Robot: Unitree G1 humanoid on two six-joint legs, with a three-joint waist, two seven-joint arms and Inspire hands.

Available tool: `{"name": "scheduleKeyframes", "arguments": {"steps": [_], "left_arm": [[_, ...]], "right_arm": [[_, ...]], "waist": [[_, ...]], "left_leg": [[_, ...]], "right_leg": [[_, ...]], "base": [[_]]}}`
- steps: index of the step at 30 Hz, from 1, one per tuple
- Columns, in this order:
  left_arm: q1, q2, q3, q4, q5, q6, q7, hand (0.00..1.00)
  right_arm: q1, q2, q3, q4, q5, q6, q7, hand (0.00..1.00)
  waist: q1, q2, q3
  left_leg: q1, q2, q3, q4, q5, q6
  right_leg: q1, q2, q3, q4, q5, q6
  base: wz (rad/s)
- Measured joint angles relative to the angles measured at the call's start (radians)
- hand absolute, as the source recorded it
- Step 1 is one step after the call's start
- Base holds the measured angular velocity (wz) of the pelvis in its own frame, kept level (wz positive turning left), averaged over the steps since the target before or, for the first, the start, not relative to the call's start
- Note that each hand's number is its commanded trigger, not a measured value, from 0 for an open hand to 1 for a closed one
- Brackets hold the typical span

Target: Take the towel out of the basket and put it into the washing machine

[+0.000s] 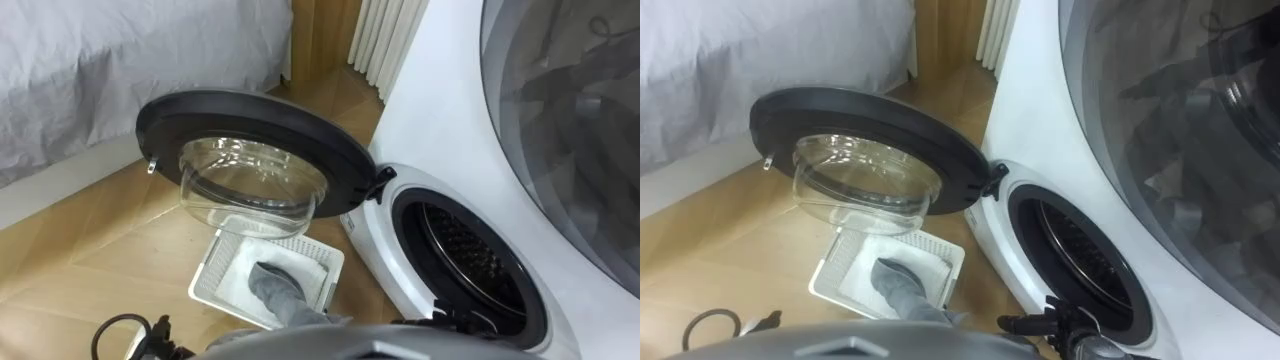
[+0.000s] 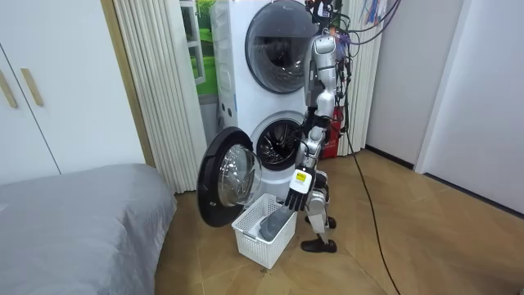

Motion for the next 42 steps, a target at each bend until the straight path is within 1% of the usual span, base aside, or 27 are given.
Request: {"name": "scheduleKeyframes", "arguments": {"steps": [9,10,12,14,17,18,19,20,21,22,23,25,26,27,28,29,30,31,32,33,34,35,37,38,40,41,42], "left_arm": [[0.002,0.0,-0.001,-0.001,0.007,-0.001,-0.014,0.0],[0.001,0.0,0.0,-0.002,0.007,-0.001,-0.013,0.0],[-0.002,0.0,-0.001,-0.003,0.007,-0.001,-0.01,0.0],[-0.012,0.001,-0.017,-0.004,0.007,-0.001,-0.003,0.0],[-0.049,-0.001,-0.051,-0.012,0.007,-0.001,-0.002,0.0],[-0.075,-0.002,-0.062,-0.012,0.007,-0.006,0.003,0.0],[-0.108,-0.003,-0.073,-0.012,0.007,-0.014,0.013,0.0],[-0.125,-0.003,-0.08,-0.011,0.007,-0.019,0.018,0.0],[-0.159,-0.004,-0.084,-0.005,0.006,-0.039,0.028,0.0],[-0.186,-0.005,-0.088,0.011,0.006,-0.059,0.041,0.0],[-0.201,-0.005,-0.093,0.018,0.006,-0.066,0.049,0.0],[-0.26,-0.006,-0.135,0.043,0.007,-0.083,0.069,0.0],[-0.271,-0.008,-0.147,0.047,0.008,-0.084,0.072,0.0],[-0.295,-0.012,-0.166,0.051,0.02,-0.085,0.073,0.0],[-0.32,-0.014,-0.187,0.059,0.028,-0.09,0.074,0.0],[-0.332,-0.015,-0.199,0.064,0.029,-0.093,0.074,0.0],[-0.36,-0.02,-0.215,0.073,0.031,-0.095,0.076,0.0],[-0.382,-0.026,-0.231,0.075,0.037,-0.095,0.078,0.0],[-0.393,-0.029,-0.242,0.078,0.037,-0.095,0.079,0.0],[-0.413,-0.034,-0.268,0.081,0.039,-0.095,0.079,0.0],[-0.44,-0.042,-0.284,0.079,0.039,-0.103,0.082,0.0],[-0.461,-0.042,-0.29,0.081,0.045,-0.103,0.084,0.0],[-0.535,-0.043,-0.306,0.082,0.07,-0.102,0.086,0.0],[-0.549,-0.043,-0.315,0.082,0.071,-0.102,0.093,0.0],[-0.603,-0.041,-0.359,0.079,0.07,-0.103,0.123,0.0],[-0.612,-0.041,-0.368,0.079,0.07,-0.103,0.13,0.0],[-0.628,-0.04,-0.382,0.079,0.071,-0.106,0.145,0.0]], "right_arm": [[0.001,-0.001,0.001,-0.001,-0.009,-0.011,0.003,0.0],[0.001,-0.001,0.001,-0.002,-0.011,-0.011,0.005,0.0],[-0.004,-0.001,0.001,-0.005,-0.012,-0.01,0.013,0.0],[-0.013,-0.002,0.007,-0.002,-0.012,-0.009,0.013,0.0],[-0.044,-0.005,0.021,0.006,-0.032,-0.008,0.009,0.0],[-0.068,-0.006,0.028,0.013,-0.048,-0.007,0.009,0.0],[-0.091,-0.006,0.044,0.017,-0.07,-0.007,0.009,0.0],[-0.104,-0.006,0.053,0.021,-0.075,-0.007,0.009,0.0],[-0.128,-0.004,0.069,0.032,-0.085,-0.007,0.009,0.0],[-0.146,-0.002,0.081,0.035,-0.104,-0.007,0.009,0.0],[-0.154,-0.002,0.083,0.035,-0.114,-0.007,0.009,0.0],[-0.186,0.003,0.105,0.037,-0.125,-0.005,-0.001,0.0],[-0.194,0.004,0.108,0.037,-0.127,-0.004,-0.001,0.0],[-0.211,0.004,0.109,0.036,-0.138,0.003,-0.001,0.0],[-0.229,0.005,0.11,0.033,-0.148,0.005,-0.002,0.0],[-0.236,0.005,0.112,0.033,-0.152,0.005,-0.005,0.0],[-0.253,0.006,0.118,0.032,-0.166,0.005,-0.013,0.0],[-0.278,0.009,0.122,0.025,-0.169,0.008,-0.017,0.0],[-0.289,0.013,0.13,0.025,-0.168,0.009,-0.022,0.0],[-0.303,0.021,0.147,0.025,-0.167,0.013,-0.028,0.0],[-0.323,0.027,0.161,0.013,-0.167,0.013,-0.033,0.0],[-0.331,0.029,0.164,0.006,-0.168,0.013,-0.035,0.0],[-0.383,0.034,0.188,-0.011,-0.168,0.013,-0.047,0.0],[-0.389,0.034,0.196,-0.017,-0.167,0.013,-0.052,0.0],[-0.419,0.033,0.224,-0.045,-0.156,0.01,-0.078,0.0],[-0.423,0.033,0.231,-0.051,-0.151,0.009,-0.084,0.0],[-0.431,0.032,0.236,-0.064,-0.142,0.004,-0.09,0.0]], "waist": [[0.0,0.005,-0.0004],[0.0,0.005,-0.002],[-0.001,0.006,-0.0025],[-0.001,0.008,-0.0032],[-0.003,0.017,0.0005],[-0.003,0.021,0.0025],[-0.004,0.028,0.0071],[-0.002,0.032,0.009],[-0.001,0.037,0.0135],[-0.001,0.038,0.0152],[-0.001,0.038,0.0156],[-0.003,0.035,0.0195],[-0.004,0.035,0.0199],[-0.005,0.034,0.023],[-0.004,0.033,0.0288],[-0.004,0.032,0.0305],[-0.009,0.027,0.0385],[-0.004,0.022,0.0443],[-0.004,0.02,0.0461],[-0.006,0.017,0.051],[-0.007,0.013,0.0568],[-0.005,0.013,0.0597],[-0.005,0.018,0.0741],[-0.005,0.02,0.0758],[-0.01,0.02,0.0778],[-0.011,0.02,0.0781],[-0.021,0.018,0.0794]], "left_leg": [[-0.004,0.0,-0.001,0.001,0.0,0.0],[-0.013,0.0,-0.001,0.003,0.0,0.0],[-0.038,0.0,-0.002,0.016,0.0,0.0],[-0.066,0.0,-0.001,0.03,0.0,0.0],[-0.136,0.001,-0.003,0.067,0.0,0.001],[-0.167,0.003,-0.003,0.082,0.001,0.002],[-0.197,0.004,-0.003,0.094,0.003,0.005],[-0.213,0.005,-0.003,0.103,0.003,0.006],[-0.238,0.004,-0.002,0.109,0.01,0.009],[-0.258,0.001,-0.001,0.104,0.022,0.011],[-0.268,0.0,-0.001,0.102,0.027,0.012],[-0.317,-0.003,0.002,0.111,0.038,0.016],[-0.334,-0.003,0.002,0.12,0.039,0.017],[-0.368,-0.002,0.002,0.137,0.04,0.019],[-0.403,-0.001,0.005,0.153,0.042,0.022],[-0.423,-0.001,0.007,0.164,0.042,0.022],[-0.465,-0.001,0.013,0.184,0.044,0.026],[-0.51,-0.001,0.023,0.206,0.046,0.029],[-0.533,-0.001,0.026,0.218,0.046,0.03],[-0.574,-0.001,0.029,0.244,0.047,0.03],[-0.616,-0.001,0.033,0.266,0.047,0.032],[-0.639,0.0,0.035,0.281,0.047,0.033],[-0.739,0.004,0.04,0.335,0.044,0.037],[-0.768,0.006,0.042,0.352,0.043,0.038],[-0.876,0.014,0.047,0.431,0.033,0.037],[-0.903,0.016,0.047,0.455,0.029,0.037],[-0.952,0.017,0.047,0.493,0.021,0.037]], "right_leg": [[0.001,0.0,0.0,0.0,0.0,0.0],[-0.011,0.0,0.0,0.002,0.0,0.0],[-0.03,-0.001,-0.002,0.005,0.0,0.0],[-0.053,-0.002,-0.005,0.009,0.0,0.0],[-0.111,-0.004,-0.006,0.026,0.0,0.0],[-0.139,-0.005,-0.008,0.039,0.0,0.0],[-0.172,-0.006,-0.009,0.052,0.0,0.0],[-0.188,-0.006,-0.009,0.061,0.0,0.0],[-0.217,-0.009,-0.008,0.08,0.0,0.0],[-0.249,-0.015,-0.008,0.098,0.0,-0.001],[-0.266,-0.018,-0.008,0.111,0.0,-0.001],[-0.328,-0.025,-0.007,0.145,0.0,-0.001],[-0.346,-0.027,-0.006,0.157,0.0,-0.001],[-0.383,-0.03,-0.007,0.183,-0.001,-0.001],[-0.424,-0.033,-0.005,0.21,-0.001,-0.002],[-0.447,-0.035,-0.003,0.222,-0.001,-0.002],[-0.494,-0.04,-0.001,0.251,-0.002,-0.004],[-0.546,-0.046,0.002,0.281,-0.006,-0.01],[-0.571,-0.05,0.001,0.298,-0.008,-0.012],[-0.617,-0.053,0.007,0.329,-0.01,-0.015],[-0.669,-0.054,0.025,0.367,-0.014,-0.015],[-0.694,-0.054,0.032,0.385,-0.016,-0.016],[-0.799,-0.054,0.051,0.446,-0.022,-0.019],[-0.827,-0.055,0.054,0.465,-0.024,-0.022],[-0.942,-0.056,0.065,0.55,-0.036,-0.031],[-0.969,-0.056,0.066,0.574,-0.041,-0.034],[-1.021,-0.061,0.066,0.614,-0.054,-0.039]], "base": [[0.0],[0.0],[0.0],[0.0],[0.03],[0.0],[0.0],[0.0],[0.0],[0.0],[0.0],[0.0],[0.0],[0.0],[-0.04],[-0.08],[-0.14],[-0.15],[-0.13],[-0.09],[-0.06],[-0.06],[-0.08],[-0.11],[-0.08],[0.0],[0.08]]}}
